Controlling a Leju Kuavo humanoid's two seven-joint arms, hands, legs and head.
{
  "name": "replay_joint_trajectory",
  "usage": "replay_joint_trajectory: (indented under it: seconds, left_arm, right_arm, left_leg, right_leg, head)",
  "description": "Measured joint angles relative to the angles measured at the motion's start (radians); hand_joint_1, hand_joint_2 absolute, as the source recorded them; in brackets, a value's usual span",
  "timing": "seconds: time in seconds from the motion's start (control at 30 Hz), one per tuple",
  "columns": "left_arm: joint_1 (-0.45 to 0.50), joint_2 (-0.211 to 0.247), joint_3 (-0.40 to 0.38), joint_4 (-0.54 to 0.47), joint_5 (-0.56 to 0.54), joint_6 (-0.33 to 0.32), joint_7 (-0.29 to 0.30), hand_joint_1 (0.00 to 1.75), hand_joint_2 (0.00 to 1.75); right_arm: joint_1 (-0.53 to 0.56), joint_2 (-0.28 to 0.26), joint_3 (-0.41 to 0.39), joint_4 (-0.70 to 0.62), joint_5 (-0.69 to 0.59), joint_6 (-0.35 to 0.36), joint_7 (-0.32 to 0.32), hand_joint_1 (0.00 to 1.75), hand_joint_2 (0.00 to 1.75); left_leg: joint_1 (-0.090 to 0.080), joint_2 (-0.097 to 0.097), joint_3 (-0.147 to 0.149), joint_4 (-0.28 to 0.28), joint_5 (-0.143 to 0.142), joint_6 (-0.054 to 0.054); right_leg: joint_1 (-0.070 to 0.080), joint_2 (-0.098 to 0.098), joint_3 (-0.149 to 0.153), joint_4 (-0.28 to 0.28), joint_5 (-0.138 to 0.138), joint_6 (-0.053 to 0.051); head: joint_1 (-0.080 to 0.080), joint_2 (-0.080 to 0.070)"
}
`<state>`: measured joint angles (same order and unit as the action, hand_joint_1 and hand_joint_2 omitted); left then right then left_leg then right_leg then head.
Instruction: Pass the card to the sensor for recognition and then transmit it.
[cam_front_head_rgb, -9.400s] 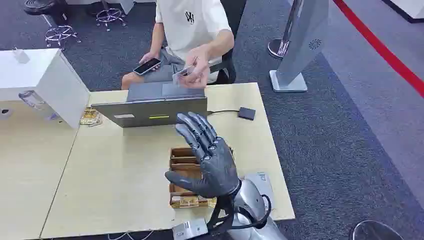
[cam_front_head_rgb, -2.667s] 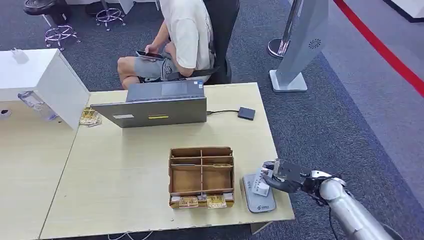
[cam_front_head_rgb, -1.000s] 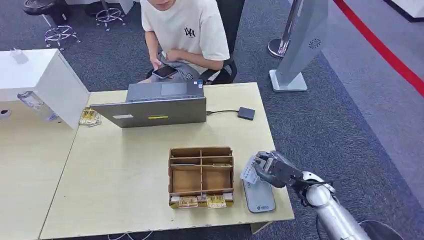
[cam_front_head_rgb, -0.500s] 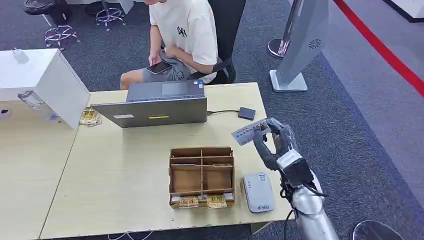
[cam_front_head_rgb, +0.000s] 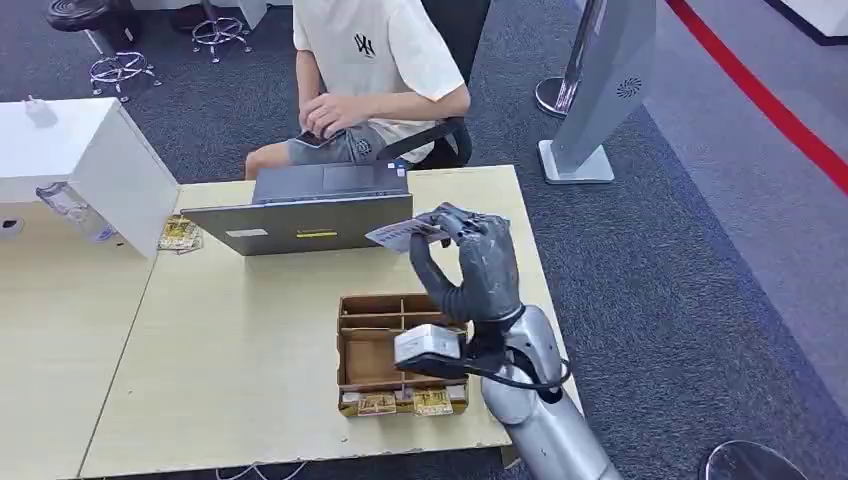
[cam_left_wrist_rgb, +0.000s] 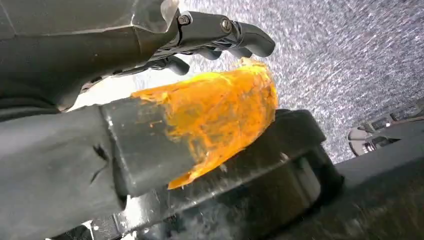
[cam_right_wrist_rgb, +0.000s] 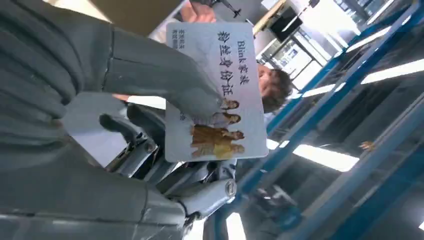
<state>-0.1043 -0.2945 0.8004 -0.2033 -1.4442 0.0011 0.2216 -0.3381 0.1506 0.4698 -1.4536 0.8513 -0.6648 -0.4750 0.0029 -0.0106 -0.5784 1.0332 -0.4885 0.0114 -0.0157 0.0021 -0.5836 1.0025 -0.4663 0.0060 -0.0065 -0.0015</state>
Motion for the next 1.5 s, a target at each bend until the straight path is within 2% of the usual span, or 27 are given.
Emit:
replay_joint_trajectory:
  seconds: [0.13,0.37,0.57,0.73,0.77,0.8,0.97,1.07,1.17,1.27,1.33,1.4,1.5]
  left_arm:
    - [-0.007,-0.010,-0.019,0.000,-0.020,-0.001,0.009,0.00,0.00]
    - [-0.016,-0.013,-0.047,0.000,-0.052,-0.022,0.019,0.00,0.00]
    - [-0.021,-0.016,-0.055,0.000,-0.066,-0.027,0.021,0.00,0.00]
    - [-0.022,-0.016,-0.058,0.000,-0.068,-0.033,0.021,0.00,0.00]
    - [-0.022,-0.016,-0.058,0.000,-0.068,-0.034,0.021,0.00,0.00]
    - [-0.022,-0.016,-0.060,0.000,-0.068,-0.034,0.023,0.00,0.00]
    - [-0.022,-0.016,-0.062,0.000,-0.070,-0.034,0.027,0.00,0.00]
    - [-0.022,-0.016,-0.061,0.000,-0.069,-0.033,0.028,0.00,0.00]
    - [-0.022,-0.015,-0.062,0.000,-0.068,-0.031,0.029,0.00,0.00]
    - [-0.022,-0.015,-0.062,0.000,-0.065,-0.024,0.029,0.00,0.00]
    - [-0.022,-0.015,-0.061,0.000,-0.062,-0.018,0.029,0.00,0.00]
    - [-0.022,-0.015,-0.061,0.000,-0.055,-0.011,0.029,0.00,0.00]
    - [-0.022,-0.015,-0.061,0.000,-0.048,-0.005,0.029,0.00,0.00]
  right_arm:
    - [-0.075,0.041,0.045,0.103,0.123,-0.019,0.018,1.75,1.75]
    - [-0.156,0.145,0.002,0.234,0.451,-0.024,-0.009,1.75,1.75]
    - [-0.195,0.175,-0.032,0.265,0.604,-0.024,0.057,1.75,1.75]
    - [-0.220,0.175,-0.031,0.271,0.654,-0.025,0.135,1.75,1.75]
    - [-0.224,0.175,-0.030,0.271,0.666,-0.025,0.157,1.41,1.75]
    - [-0.227,0.174,-0.027,0.271,0.675,-0.025,0.178,0.00,1.75]
    - [-0.235,0.161,-0.007,0.274,0.690,-0.025,0.270,0.00,1.75]
    - [-0.234,0.145,0.004,0.272,0.674,-0.025,0.288,0.00,1.75]
    - [-0.217,0.137,0.003,0.245,0.656,-0.025,0.262,0.00,1.75]
    - [-0.168,0.138,-0.027,0.191,0.605,-0.026,0.130,0.00,1.75]
    - [-0.120,0.156,-0.070,0.149,0.558,-0.026,0.012,0.00,1.75]
    - [-0.071,0.174,-0.112,0.106,0.516,-0.026,-0.066,0.00,1.75]
    - [-0.017,0.178,-0.139,0.048,0.463,-0.026,-0.116,0.00,1.75]
  left_leg:
    - [0.000,0.000,0.000,0.000,0.000,0.000]
    - [0.000,-0.001,0.000,0.000,0.000,0.000]
    - [0.000,0.000,0.000,0.000,0.000,0.000]
    - [0.000,0.000,0.000,0.000,0.000,0.000]
    - [0.000,0.000,0.000,0.000,0.000,0.000]
    - [0.000,0.000,0.000,0.000,0.000,0.000]
    - [0.000,0.000,0.000,0.000,0.000,0.000]
    - [0.000,0.000,0.000,0.000,0.000,0.000]
    - [0.000,0.000,0.000,0.000,0.000,0.000]
    - [0.000,0.000,0.000,0.000,0.000,0.000]
    - [0.000,0.000,0.000,0.000,0.000,0.000]
    - [0.000,0.000,0.000,0.000,-0.001,0.000]
    - [0.000,0.000,-0.001,0.000,-0.001,0.000]
  right_leg:
    - [0.000,0.000,0.000,0.000,0.000,0.000]
    - [0.000,0.000,0.000,0.000,0.000,0.000]
    - [0.000,0.000,0.000,0.000,0.000,0.000]
    - [0.000,0.000,0.000,0.000,0.000,0.000]
    - [0.000,0.000,0.000,0.000,0.000,0.000]
    - [0.000,0.000,0.000,0.000,0.000,0.000]
    - [0.000,0.000,-0.001,0.000,0.000,0.000]
    - [0.000,0.000,-0.001,0.000,0.000,0.000]
    - [0.000,0.000,-0.001,0.000,0.000,0.000]
    - [0.000,0.000,-0.001,0.000,0.000,0.000]
    - [0.000,0.000,-0.001,0.000,0.000,0.000]
    - [0.000,0.000,-0.001,0.000,0.000,0.000]
    - [0.000,0.000,-0.002,0.000,-0.001,0.000]
  head:
    - [0.000,0.000]
    - [0.000,0.000]
    - [0.000,0.000]
    - [0.000,0.000]
    - [0.000,0.000]
    - [0.000,0.000]
    - [0.000,0.000]
    - [0.000,0.000]
    - [0.000,0.000]
    - [0.000,0.000]
    - [0.000,0.000]
    - [0.000,0.000]
    - [0.001,0.000]
